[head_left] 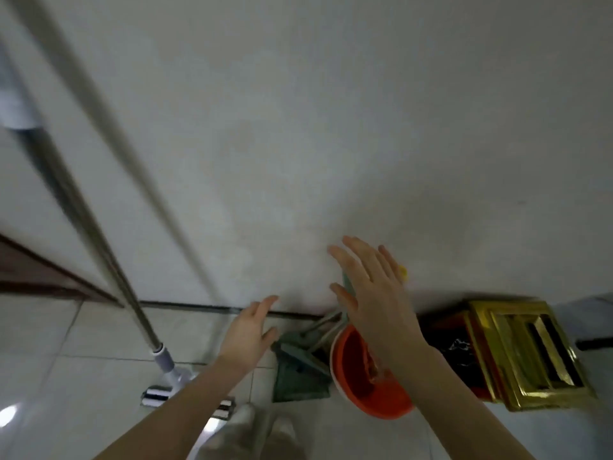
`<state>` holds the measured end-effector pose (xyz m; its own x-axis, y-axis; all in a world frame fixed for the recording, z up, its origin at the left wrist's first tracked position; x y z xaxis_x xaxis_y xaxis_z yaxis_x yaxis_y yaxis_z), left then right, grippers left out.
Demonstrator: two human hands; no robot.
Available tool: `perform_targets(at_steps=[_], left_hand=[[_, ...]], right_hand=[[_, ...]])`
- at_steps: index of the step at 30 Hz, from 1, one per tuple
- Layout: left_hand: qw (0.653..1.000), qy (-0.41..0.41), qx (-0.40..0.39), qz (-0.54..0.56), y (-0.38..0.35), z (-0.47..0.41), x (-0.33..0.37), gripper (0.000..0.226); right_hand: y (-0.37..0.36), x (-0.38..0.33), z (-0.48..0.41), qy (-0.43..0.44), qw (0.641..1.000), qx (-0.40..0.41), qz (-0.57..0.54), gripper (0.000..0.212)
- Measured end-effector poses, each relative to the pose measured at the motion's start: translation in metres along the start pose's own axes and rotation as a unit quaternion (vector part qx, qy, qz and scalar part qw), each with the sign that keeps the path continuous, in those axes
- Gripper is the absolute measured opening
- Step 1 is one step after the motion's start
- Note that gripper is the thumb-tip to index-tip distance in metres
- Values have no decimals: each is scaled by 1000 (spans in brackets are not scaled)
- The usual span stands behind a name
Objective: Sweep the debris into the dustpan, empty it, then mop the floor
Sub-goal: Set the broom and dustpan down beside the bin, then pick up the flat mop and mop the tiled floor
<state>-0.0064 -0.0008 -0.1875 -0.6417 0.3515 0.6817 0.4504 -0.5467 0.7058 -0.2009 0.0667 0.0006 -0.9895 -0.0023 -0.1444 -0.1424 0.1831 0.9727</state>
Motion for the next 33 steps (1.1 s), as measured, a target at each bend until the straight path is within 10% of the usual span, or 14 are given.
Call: perform_targets(at_steps=[13, 33], left_hand=[[905, 235, 337, 109, 101, 170, -45, 52], [940, 99, 259, 198, 172, 38, -120, 41]], right_hand=[[-5, -183, -80, 411, 907, -72, -56, 54], [1, -308, -237, 428, 769, -258, 398, 45]])
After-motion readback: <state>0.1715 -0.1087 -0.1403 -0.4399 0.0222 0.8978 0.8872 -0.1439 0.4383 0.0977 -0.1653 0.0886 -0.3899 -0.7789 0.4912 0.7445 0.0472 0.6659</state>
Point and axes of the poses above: each hand's wrist, its own z-axis away from the middle knuckle, its own y-axis out of the back of the hand, x = y × z, the point moved 1 cm from there along -z, towards the middle knuckle, and after that the axes turned 7 degrees about -x, right-handed, at the moved point
